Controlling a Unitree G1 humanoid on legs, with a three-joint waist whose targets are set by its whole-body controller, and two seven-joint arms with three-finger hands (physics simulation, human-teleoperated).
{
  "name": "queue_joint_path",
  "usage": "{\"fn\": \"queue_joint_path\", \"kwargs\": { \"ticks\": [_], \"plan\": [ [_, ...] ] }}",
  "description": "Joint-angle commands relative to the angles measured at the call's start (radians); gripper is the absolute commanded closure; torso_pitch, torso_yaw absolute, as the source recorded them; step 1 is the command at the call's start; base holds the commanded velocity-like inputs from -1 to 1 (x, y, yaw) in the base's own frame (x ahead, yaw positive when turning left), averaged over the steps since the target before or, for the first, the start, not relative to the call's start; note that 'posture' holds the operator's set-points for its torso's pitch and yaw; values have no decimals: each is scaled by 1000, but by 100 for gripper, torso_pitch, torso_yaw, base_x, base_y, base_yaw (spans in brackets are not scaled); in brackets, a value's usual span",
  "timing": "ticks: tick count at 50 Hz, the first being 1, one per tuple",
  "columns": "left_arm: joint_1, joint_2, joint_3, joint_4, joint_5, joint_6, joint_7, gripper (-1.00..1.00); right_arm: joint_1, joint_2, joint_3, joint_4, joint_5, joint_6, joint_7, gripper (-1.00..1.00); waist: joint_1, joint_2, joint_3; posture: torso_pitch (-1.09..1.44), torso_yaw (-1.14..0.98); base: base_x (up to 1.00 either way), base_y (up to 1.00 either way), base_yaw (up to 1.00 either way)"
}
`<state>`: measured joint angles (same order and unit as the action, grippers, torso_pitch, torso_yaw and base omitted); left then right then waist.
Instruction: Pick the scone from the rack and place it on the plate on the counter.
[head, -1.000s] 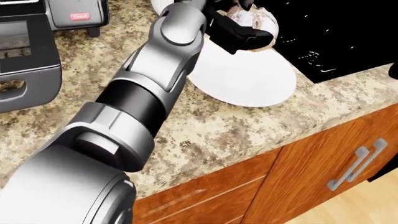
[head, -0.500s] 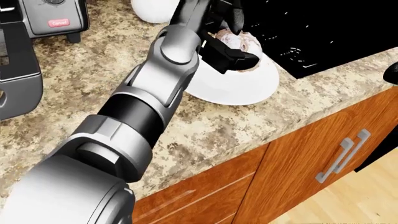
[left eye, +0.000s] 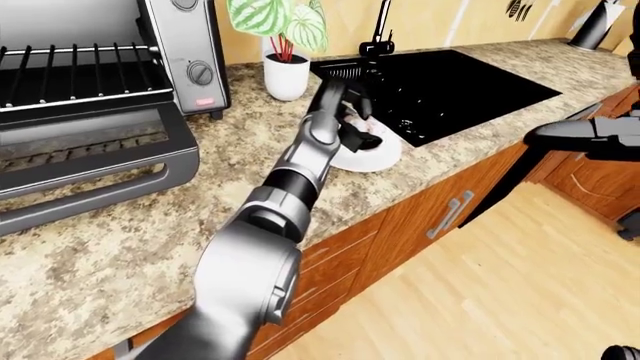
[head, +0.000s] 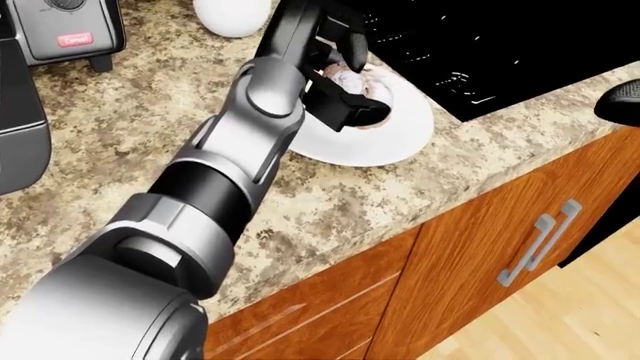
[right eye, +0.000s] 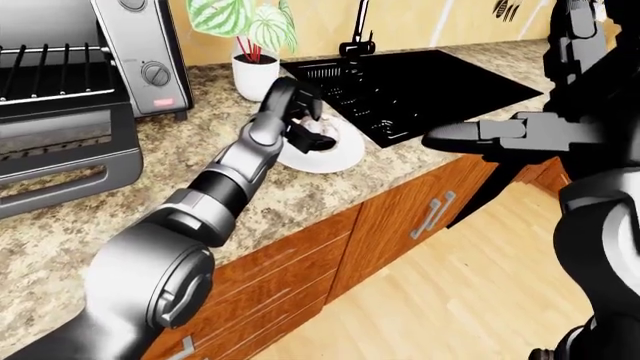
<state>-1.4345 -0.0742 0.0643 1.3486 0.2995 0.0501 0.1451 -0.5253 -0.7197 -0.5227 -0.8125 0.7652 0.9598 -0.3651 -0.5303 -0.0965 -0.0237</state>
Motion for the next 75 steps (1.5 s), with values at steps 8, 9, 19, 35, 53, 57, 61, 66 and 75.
{"fn": "queue_joint_path", "kwargs": {
  "ticks": [8,9,19,35,53,57,61,66,75],
  "plan": [
    [-36,11,6,-44,1,-39,22,43,-5,-15,-56,-23,-5,-8,8,-100,-1,-1,-27,0,-48,0,0,0],
    [-35,12,6,-44,2,-40,22,34,-3,-15,-61,-25,-1,-6,9,-100,-1,0,-27,0,-48,0,0,0],
    [-26,13,8,-41,3,-40,23,-24,15,-39,-98,-33,47,-3,-2,-100,-2,1,-27,0,-48,0,0,0],
    [-24,18,12,-38,10,-38,29,-100,20,-51,-80,-28,60,-22,-29,-100,-5,1,-28,0,-48,0,0,0],
    [-112,68,14,-91,-55,-14,3,-100,0,-13,-37,-27,9,-20,-10,-100,-6,5,-25,0,-48,0,0,0],
    [-139,81,9,-125,-77,3,-14,-100,-4,-4,-30,-29,-2,-17,-7,-100,-6,7,-24,0,-48,0,0,0],
    [-163,96,0,-177,-93,33,-28,-100,-9,3,-22,-28,-14,-16,-2,-100,-6,8,-21,0,-48,0,0,0],
    [-181,111,-9,-229,-111,67,-40,-100,-15,15,-12,-27,-31,-14,4,-100,-7,10,-18,0,-48,0,0,0],
    [-200,134,-21,-391,-137,171,-86,-100,-33,32,4,-24,-59,-8,18,-100,-6,14,-14,0,-48,0,0,0]
  ]
}}
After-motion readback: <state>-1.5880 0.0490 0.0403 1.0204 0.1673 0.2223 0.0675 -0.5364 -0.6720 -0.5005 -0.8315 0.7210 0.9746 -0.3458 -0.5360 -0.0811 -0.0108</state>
